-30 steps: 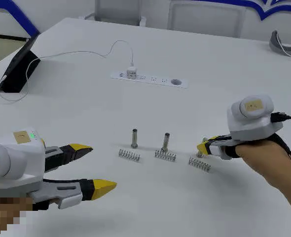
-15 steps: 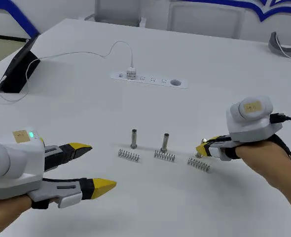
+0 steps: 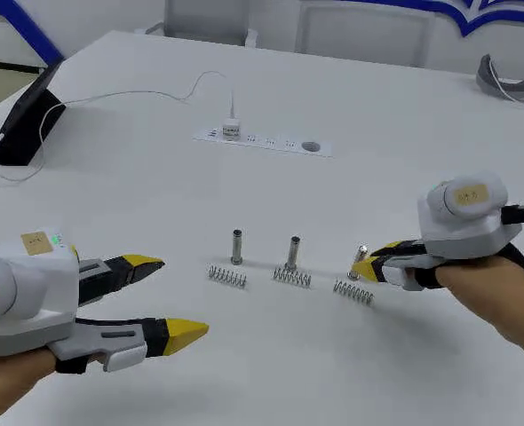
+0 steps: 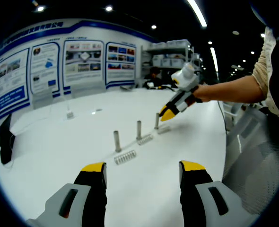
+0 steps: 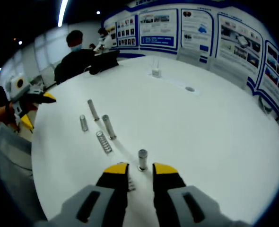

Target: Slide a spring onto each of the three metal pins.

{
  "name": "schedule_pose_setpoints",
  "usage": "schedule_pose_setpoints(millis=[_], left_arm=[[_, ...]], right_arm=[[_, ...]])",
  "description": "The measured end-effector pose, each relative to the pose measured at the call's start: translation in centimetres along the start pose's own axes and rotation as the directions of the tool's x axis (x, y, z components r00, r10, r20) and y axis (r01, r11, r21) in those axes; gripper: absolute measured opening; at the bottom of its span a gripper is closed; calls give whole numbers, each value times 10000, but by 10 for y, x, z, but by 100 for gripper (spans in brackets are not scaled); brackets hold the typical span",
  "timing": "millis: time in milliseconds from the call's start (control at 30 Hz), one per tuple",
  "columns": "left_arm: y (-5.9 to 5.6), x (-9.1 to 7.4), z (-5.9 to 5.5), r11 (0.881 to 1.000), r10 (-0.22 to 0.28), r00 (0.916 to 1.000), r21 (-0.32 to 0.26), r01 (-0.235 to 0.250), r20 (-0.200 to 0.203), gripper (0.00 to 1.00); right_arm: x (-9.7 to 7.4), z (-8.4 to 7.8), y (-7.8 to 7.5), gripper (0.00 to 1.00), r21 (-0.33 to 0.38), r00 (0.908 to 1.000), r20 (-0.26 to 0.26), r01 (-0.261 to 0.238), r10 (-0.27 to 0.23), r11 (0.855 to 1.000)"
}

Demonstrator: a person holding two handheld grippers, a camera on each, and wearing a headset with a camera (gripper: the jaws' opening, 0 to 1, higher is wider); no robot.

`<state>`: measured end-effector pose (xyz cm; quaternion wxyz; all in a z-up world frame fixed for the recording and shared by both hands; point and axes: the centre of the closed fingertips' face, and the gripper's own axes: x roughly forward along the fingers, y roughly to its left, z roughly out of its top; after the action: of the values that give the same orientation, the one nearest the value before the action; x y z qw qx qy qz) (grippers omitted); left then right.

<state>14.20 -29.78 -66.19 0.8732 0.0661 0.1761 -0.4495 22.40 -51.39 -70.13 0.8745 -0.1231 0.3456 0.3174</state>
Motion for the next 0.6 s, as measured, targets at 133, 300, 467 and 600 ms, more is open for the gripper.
schedule_pose_setpoints(millis=[133, 300, 467, 600], left_arm=[[-1, 2, -1, 10000, -65, 10000, 15, 65, -49, 63], [-1, 4, 0, 9999, -158, 9998, 60, 159, -93, 63], [-2, 7, 2, 9997, -235, 9997, 111, 236, -112, 63], [-4, 8, 1, 9995, -280, 9995, 144, 283, -176, 63]], right_arm=[[-3, -5, 5, 21, -224, 9998, -14, -195, 194, 9996], [-4, -14, 7, 20, -388, 9990, -106, -448, 444, 9982], [-2, -22, 13, 20, -632, 9971, -321, -706, 687, 9955], [0, -27, 17, 20, -882, 9951, -504, -893, 851, 9921]])
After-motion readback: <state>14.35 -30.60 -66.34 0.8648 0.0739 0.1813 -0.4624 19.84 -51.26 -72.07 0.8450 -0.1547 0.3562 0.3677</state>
